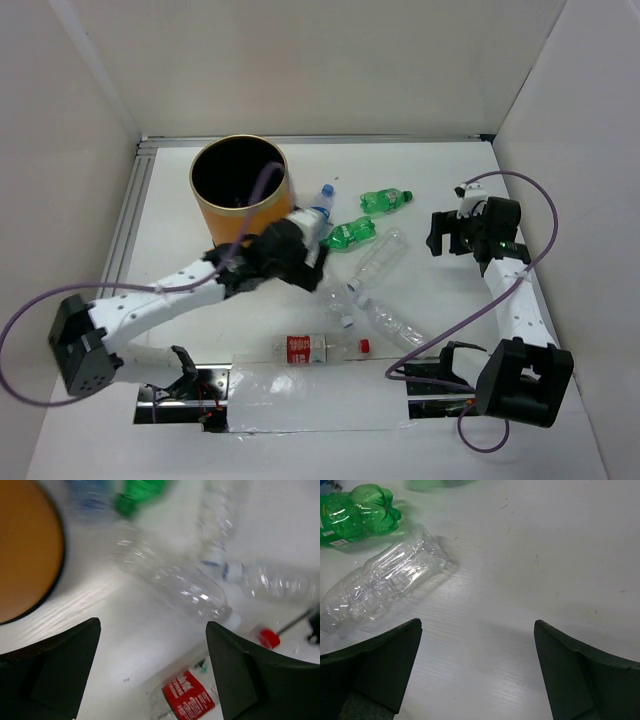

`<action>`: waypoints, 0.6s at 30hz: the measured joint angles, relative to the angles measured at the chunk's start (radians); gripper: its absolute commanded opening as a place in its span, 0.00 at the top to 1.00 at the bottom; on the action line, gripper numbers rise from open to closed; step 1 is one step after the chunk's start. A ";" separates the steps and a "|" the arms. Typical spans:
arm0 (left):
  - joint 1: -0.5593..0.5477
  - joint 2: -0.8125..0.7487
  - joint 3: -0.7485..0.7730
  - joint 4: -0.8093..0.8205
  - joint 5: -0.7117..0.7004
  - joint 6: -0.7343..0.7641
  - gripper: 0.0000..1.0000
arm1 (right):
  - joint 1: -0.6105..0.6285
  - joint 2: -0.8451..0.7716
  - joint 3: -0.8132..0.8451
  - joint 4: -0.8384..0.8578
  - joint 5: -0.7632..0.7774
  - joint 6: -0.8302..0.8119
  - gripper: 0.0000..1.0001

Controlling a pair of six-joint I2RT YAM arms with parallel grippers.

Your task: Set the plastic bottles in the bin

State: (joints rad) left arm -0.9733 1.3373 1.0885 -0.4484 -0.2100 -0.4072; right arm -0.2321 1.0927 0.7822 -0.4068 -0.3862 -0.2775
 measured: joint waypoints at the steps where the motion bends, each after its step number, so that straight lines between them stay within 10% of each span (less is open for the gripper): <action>1: 0.073 -0.057 -0.037 0.014 0.014 -0.043 0.01 | -0.001 0.000 -0.001 0.000 -0.005 0.000 0.00; 5: 0.317 -0.307 -0.163 0.110 0.098 -0.130 0.01 | -0.005 0.000 -0.005 0.000 -0.031 -0.001 0.00; 11: 0.256 -0.358 -0.106 0.135 0.211 -0.059 0.03 | -0.008 -0.002 -0.006 -0.001 -0.082 -0.023 0.00; 14: 0.171 -0.320 -0.101 0.118 0.240 -0.008 0.25 | -0.008 -0.002 -0.006 -0.010 -0.118 -0.061 0.23; 15: 0.141 -0.303 -0.097 0.103 0.245 0.016 0.76 | -0.008 -0.002 -0.006 -0.015 -0.134 -0.079 0.46; 16: 0.108 -0.279 -0.087 0.085 0.245 0.038 0.93 | -0.008 -0.002 -0.006 -0.023 -0.150 -0.101 0.64; 18: 0.043 -0.217 -0.058 0.047 0.229 0.097 0.96 | -0.008 -0.002 -0.006 -0.048 -0.179 -0.132 0.63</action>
State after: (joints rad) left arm -0.9298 1.1198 1.0306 -0.4015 0.0185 -0.3099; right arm -0.2405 1.0912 0.7765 -0.4545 -0.5652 -0.4091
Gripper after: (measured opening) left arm 0.099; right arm 0.338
